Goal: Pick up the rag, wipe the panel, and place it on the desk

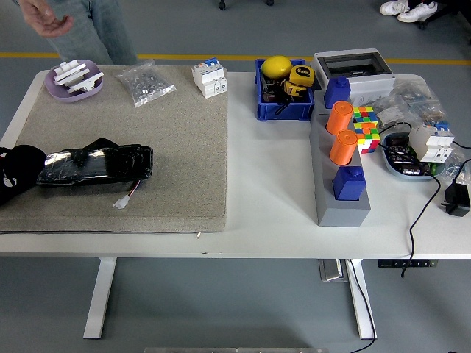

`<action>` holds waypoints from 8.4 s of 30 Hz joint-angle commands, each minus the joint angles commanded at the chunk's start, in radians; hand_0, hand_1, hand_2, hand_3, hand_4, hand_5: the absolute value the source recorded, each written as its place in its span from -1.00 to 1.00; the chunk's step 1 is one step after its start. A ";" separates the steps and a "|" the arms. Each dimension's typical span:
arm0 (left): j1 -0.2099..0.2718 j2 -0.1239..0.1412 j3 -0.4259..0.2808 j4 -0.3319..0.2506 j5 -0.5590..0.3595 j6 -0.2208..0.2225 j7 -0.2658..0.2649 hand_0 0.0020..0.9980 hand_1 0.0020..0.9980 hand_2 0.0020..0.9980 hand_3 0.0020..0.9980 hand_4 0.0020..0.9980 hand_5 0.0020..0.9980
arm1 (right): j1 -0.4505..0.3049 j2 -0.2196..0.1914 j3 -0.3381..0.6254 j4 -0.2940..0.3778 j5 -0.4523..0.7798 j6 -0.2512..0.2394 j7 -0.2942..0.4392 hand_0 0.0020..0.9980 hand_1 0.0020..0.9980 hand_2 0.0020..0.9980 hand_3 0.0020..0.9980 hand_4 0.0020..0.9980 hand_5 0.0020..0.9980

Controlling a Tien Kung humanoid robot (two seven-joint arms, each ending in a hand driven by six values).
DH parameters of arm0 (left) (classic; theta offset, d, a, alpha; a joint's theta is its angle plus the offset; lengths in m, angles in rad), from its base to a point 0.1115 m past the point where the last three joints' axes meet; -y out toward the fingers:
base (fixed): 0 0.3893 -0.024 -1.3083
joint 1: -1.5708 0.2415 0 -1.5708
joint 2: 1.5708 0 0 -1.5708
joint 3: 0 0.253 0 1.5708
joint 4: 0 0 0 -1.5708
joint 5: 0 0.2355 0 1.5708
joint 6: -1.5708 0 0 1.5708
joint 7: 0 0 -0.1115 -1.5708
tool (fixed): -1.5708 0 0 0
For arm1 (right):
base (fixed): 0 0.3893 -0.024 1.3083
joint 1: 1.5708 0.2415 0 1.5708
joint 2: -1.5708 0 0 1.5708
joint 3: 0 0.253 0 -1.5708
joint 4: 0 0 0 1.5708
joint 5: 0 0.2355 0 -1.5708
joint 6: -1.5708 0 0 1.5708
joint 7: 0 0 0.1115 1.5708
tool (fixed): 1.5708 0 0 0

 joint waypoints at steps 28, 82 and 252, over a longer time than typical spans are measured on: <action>-0.012 -0.015 0.062 0.031 0.040 0.062 0.022 -0.37 -0.20 0.24 0.13 -0.91 -1.00 | 0.003 0.002 0.029 0.003 0.015 -0.016 0.016 0.47 -0.05 0.42 0.40 1.00 0.17; 0.363 -0.049 -0.130 -0.585 0.356 0.292 0.280 -0.56 -0.71 0.20 -0.05 -0.96 -1.00 | -0.007 0.000 0.031 -0.005 0.013 -0.009 0.012 0.47 -0.06 0.42 0.42 1.00 0.21; 0.147 -0.102 0.254 -0.569 0.442 0.367 0.358 -0.61 -0.74 0.12 -0.05 -0.92 -1.00 | -0.002 -0.003 0.032 -0.002 0.022 -0.002 0.007 0.47 -0.09 0.42 0.41 1.00 0.22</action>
